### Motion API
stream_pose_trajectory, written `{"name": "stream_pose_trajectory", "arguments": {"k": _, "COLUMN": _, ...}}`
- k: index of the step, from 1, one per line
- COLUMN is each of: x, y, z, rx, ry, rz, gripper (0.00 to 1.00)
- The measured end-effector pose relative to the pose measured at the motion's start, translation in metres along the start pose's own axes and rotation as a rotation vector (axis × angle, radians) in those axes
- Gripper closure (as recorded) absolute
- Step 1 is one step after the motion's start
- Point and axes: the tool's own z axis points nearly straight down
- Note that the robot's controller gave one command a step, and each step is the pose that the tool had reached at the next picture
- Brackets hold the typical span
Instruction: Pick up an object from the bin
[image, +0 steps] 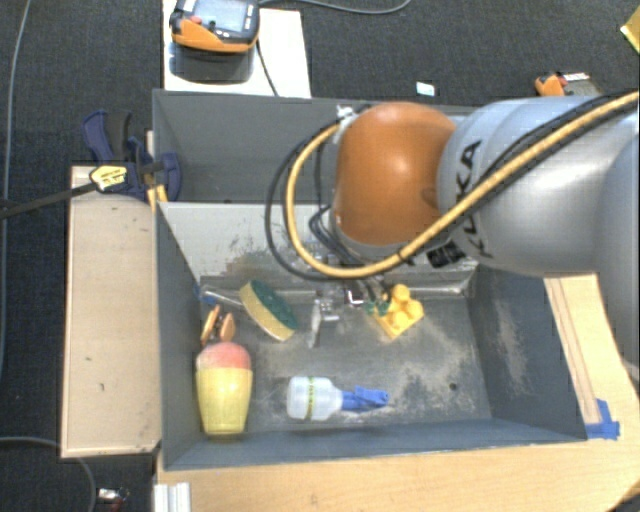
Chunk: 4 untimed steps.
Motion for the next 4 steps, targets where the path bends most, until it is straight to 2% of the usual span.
{"name": "stream_pose_trajectory", "arguments": {"k": 1, "x": -0.006, "y": -0.002, "z": 0.049, "rx": -0.004, "ry": -0.014, "rz": 0.127, "gripper": 0.00}}
{"name": "stream_pose_trajectory", "arguments": {"k": 2, "x": 0.002, "y": -0.002, "z": 0.089, "rx": -0.002, "ry": -0.005, "rz": 0.176, "gripper": 0.00}}
{"name": "stream_pose_trajectory", "arguments": {"k": 3, "x": 0.015, "y": -0.014, "z": 0.050, "rx": -0.004, "ry": -0.013, "rz": 0.184, "gripper": 0.00}}
{"name": "stream_pose_trajectory", "arguments": {"k": 4, "x": -0.008, "y": -0.039, "z": -0.017, "rx": -0.003, "ry": -0.007, "rz": 0.193, "gripper": 0.00}}
